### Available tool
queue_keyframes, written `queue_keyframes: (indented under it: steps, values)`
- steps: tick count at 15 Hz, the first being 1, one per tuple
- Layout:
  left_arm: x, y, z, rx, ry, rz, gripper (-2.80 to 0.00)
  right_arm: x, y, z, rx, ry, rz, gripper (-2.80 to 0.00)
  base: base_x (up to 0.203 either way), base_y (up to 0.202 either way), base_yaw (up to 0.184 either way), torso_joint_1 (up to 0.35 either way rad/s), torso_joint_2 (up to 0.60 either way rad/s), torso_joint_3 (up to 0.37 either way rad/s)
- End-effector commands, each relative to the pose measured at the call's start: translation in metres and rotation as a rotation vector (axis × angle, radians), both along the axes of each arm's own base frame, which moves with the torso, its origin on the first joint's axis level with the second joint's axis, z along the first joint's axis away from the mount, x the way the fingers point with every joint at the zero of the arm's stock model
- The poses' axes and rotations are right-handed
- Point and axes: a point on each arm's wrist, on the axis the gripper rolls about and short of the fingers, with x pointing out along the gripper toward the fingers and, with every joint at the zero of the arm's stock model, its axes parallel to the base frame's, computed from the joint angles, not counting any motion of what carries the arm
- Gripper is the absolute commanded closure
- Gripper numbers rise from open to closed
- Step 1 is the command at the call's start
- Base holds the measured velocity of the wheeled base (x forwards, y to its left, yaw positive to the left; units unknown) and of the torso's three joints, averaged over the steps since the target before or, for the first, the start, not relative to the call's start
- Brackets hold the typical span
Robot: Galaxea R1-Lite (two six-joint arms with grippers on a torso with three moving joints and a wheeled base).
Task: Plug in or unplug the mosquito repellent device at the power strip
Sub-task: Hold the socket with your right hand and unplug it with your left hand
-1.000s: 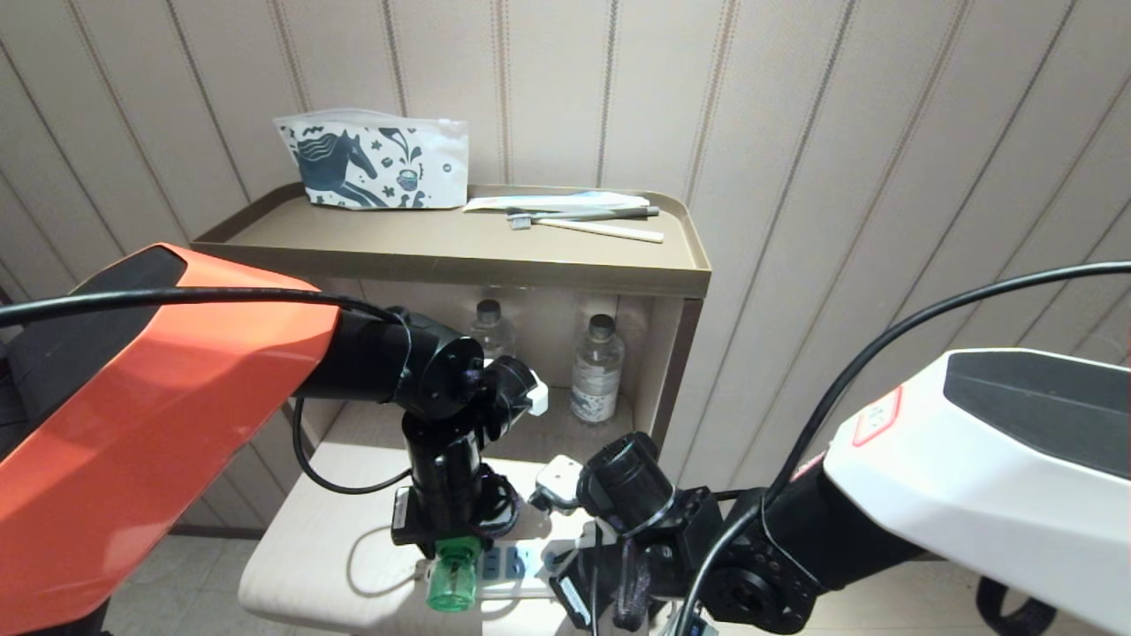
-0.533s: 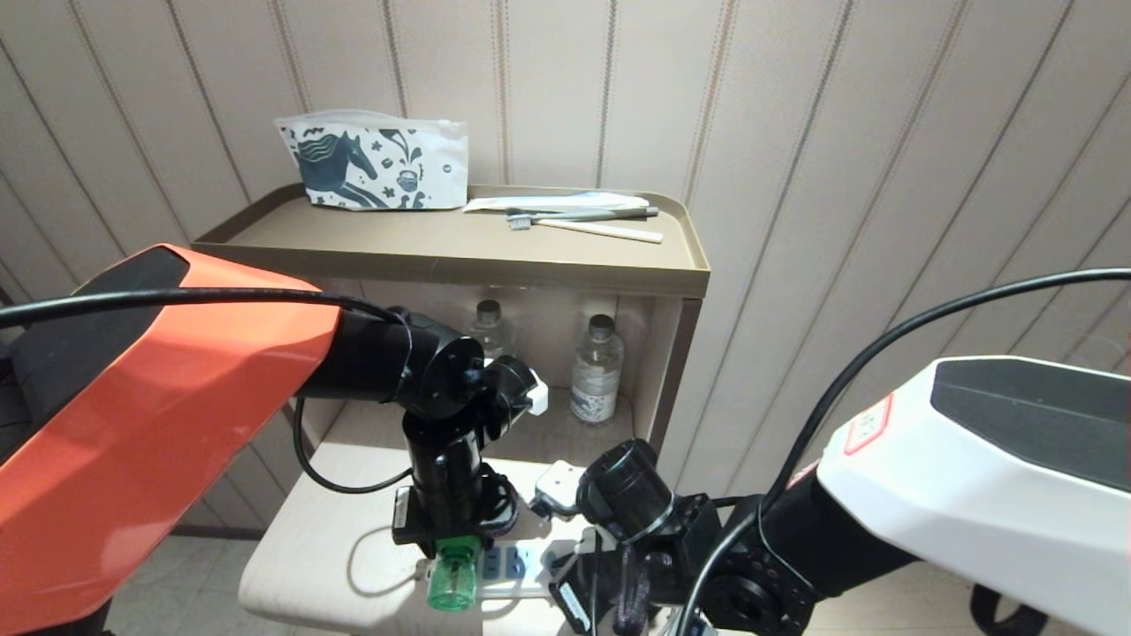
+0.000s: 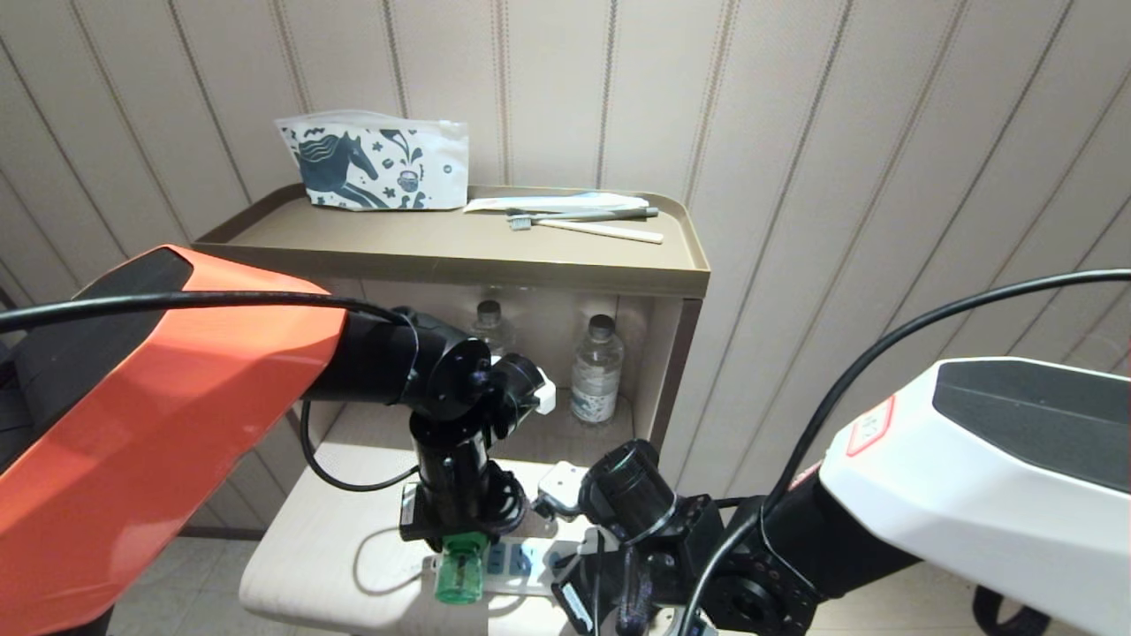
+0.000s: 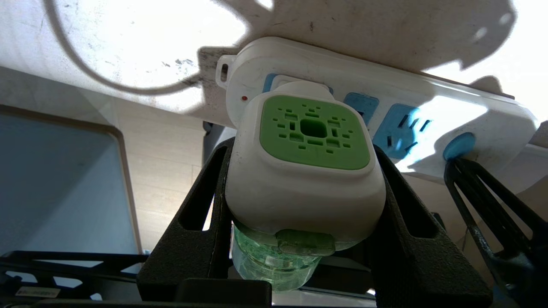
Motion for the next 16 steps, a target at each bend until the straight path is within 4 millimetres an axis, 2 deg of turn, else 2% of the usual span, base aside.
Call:
queue_keyframes:
  steps: [1,2,5,9,13,16]
  values:
    - [-0.002,0.0,0.012,-0.019,-0.022,0.002,0.0,0.001,0.0,-0.001,0.0,0.001,-0.001,0.0,0.0,0.0,0.0,0.0,0.0,0.0]
    - [-0.003,-0.001,0.013,-0.018,-0.023,-0.001,0.0,0.001,-0.001,0.003,0.012,-0.01,-0.004,0.0,0.0,0.0,0.0,0.0,0.0,0.0]
    - [-0.009,-0.006,0.015,-0.016,-0.025,-0.019,0.0,0.006,-0.002,-0.008,-0.001,0.004,-0.014,0.0,0.0,0.0,0.0,0.0,0.0,0.0]
    - [-0.01,-0.005,0.016,-0.015,-0.026,-0.019,0.0,0.005,-0.003,-0.01,-0.007,0.009,-0.012,0.0,0.0,0.0,0.0,0.0,0.0,0.0]
    - [-0.014,-0.005,0.0,0.015,0.016,-0.029,0.0,0.006,-0.002,-0.012,-0.01,0.009,-0.014,0.0,0.0,0.0,0.0,0.0,0.0,0.0]
    - [-0.014,-0.006,-0.002,0.019,0.019,-0.032,0.0,0.006,-0.001,-0.012,-0.009,0.008,-0.013,0.0,0.0,0.0,0.0,0.0,0.0,0.0]
